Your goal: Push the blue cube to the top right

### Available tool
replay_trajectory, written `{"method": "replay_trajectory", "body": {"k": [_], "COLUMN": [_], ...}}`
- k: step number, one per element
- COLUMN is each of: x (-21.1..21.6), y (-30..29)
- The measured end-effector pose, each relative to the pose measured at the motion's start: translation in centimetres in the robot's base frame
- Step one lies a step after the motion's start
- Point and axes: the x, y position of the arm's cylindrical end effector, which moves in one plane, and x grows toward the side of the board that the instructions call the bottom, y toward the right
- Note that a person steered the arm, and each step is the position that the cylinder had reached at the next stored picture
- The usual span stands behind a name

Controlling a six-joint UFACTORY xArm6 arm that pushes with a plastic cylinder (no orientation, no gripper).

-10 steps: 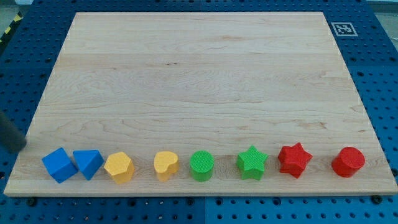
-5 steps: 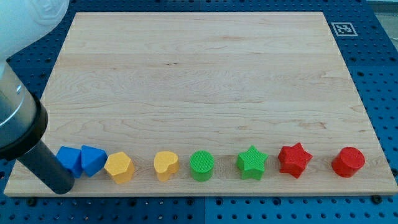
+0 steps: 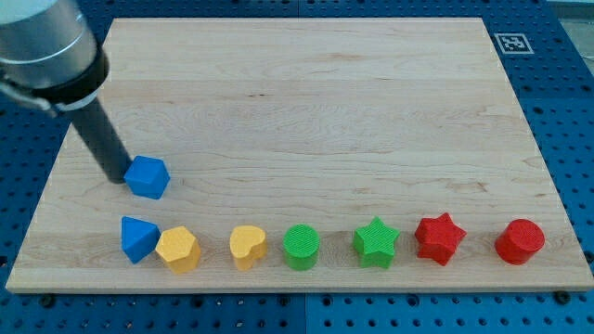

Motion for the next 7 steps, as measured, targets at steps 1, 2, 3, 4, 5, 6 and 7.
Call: {"method": "replay_trajectory", "body": {"k": [1, 2, 3, 4, 5, 6, 7], "x": [2.4, 5.6, 3.9, 0.3, 0.0, 0.2, 1.5], "y": [1.2, 1.9, 2.7, 3.4, 6.7, 11.8, 16.3]}}
